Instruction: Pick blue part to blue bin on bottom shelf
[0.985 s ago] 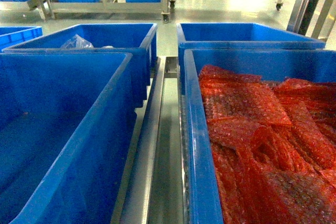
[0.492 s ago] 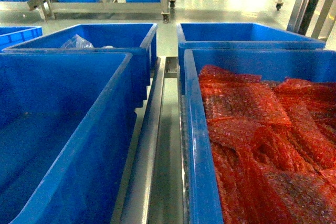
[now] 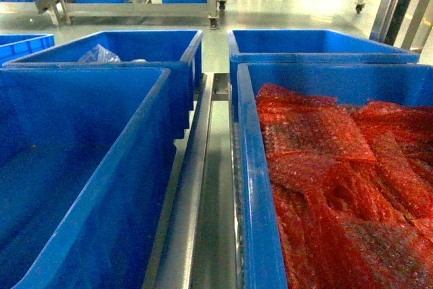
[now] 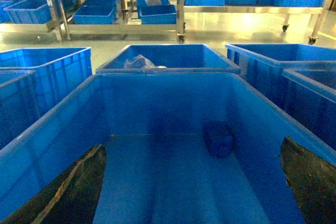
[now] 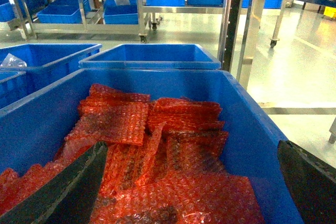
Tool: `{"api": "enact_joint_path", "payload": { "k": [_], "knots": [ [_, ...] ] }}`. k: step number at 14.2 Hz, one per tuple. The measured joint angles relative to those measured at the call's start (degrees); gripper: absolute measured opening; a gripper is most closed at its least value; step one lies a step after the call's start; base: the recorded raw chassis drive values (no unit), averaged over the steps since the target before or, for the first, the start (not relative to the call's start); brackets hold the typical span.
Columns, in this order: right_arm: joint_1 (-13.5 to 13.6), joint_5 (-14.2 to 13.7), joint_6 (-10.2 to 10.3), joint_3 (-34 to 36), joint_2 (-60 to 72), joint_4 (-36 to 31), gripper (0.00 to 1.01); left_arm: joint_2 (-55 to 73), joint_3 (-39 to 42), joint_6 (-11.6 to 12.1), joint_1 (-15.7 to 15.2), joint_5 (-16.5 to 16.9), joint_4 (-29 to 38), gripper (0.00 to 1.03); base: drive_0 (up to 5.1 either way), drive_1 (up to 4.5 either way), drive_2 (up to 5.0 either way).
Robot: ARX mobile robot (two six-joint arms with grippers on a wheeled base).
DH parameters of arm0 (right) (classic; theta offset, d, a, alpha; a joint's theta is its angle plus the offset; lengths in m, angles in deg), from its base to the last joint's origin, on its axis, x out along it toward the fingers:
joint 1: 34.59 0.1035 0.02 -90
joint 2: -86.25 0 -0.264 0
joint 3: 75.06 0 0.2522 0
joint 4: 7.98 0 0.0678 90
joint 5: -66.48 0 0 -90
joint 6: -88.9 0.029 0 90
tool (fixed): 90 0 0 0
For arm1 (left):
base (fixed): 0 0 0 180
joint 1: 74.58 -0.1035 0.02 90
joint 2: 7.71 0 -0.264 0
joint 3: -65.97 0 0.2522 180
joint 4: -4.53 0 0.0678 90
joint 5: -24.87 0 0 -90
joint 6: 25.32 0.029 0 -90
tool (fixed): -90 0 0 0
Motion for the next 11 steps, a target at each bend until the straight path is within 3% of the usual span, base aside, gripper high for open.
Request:
{"api": "enact_joint_path", "payload": {
  "k": [11],
  "knots": [
    [0.00,0.00,0.00,0.00,0.00,0.00,0.98,0.00,0.00,0.00,0.00,0.00,0.00,0.98,0.0,0.00,0.0]
  ]
}}
